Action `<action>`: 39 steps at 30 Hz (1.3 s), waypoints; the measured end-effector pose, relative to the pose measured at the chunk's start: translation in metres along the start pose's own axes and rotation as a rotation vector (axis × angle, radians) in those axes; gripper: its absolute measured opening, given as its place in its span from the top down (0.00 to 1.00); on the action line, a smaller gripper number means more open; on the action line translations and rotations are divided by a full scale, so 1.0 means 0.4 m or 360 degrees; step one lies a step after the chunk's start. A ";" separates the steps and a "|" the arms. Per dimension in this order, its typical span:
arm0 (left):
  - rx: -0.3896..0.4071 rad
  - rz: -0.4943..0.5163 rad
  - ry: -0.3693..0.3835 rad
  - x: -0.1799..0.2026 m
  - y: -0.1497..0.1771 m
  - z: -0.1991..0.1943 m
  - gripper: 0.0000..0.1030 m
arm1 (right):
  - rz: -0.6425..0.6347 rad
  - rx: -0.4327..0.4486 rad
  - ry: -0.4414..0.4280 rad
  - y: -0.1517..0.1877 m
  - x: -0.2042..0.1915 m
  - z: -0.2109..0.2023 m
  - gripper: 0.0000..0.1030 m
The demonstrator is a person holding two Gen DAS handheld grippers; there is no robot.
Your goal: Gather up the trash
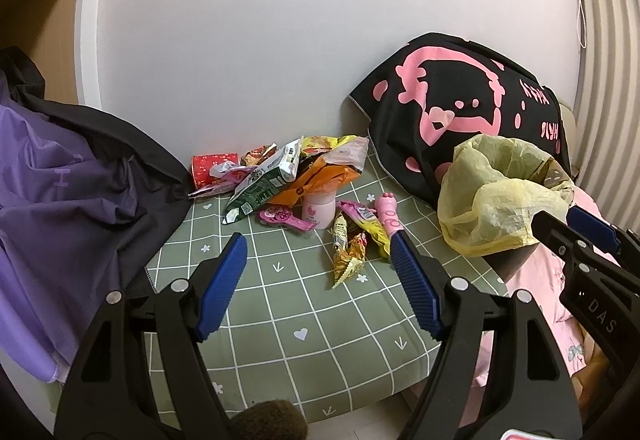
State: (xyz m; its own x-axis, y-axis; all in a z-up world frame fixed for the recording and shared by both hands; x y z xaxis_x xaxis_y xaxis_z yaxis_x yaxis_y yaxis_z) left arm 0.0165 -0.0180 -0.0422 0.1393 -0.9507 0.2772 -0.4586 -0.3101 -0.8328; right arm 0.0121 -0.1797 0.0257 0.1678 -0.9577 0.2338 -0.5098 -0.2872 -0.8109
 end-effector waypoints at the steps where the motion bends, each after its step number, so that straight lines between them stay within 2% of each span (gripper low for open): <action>1: -0.0001 0.0000 0.0002 0.001 0.001 0.000 0.32 | 0.0000 -0.0001 0.0002 0.001 0.001 -0.001 0.53; 28: -0.0010 -0.0007 -0.0001 -0.001 0.016 -0.001 0.32 | 0.0004 -0.0012 -0.0002 0.017 0.003 -0.006 0.53; 39: -0.0009 -0.0052 -0.0028 -0.033 -0.010 0.035 0.32 | 0.0008 -0.0039 0.0000 0.027 0.009 0.022 0.53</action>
State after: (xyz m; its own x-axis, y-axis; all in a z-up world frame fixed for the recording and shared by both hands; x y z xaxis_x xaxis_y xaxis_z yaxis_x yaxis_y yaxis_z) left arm 0.0288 -0.0044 -0.0494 0.1701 -0.9400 0.2958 -0.4583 -0.3412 -0.8207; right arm 0.0147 -0.1861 0.0129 0.1653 -0.9591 0.2297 -0.5309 -0.2828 -0.7988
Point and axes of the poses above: each gripper's, at about its wrist camera, not at the fingertips, and z roughly the way its jaws point, x to its right, y to its underside, the point moved 9 cm from there along z, roughly the way its jaws point, and after that the axes turned 15 degrees about -z, right-handed, at the moved point
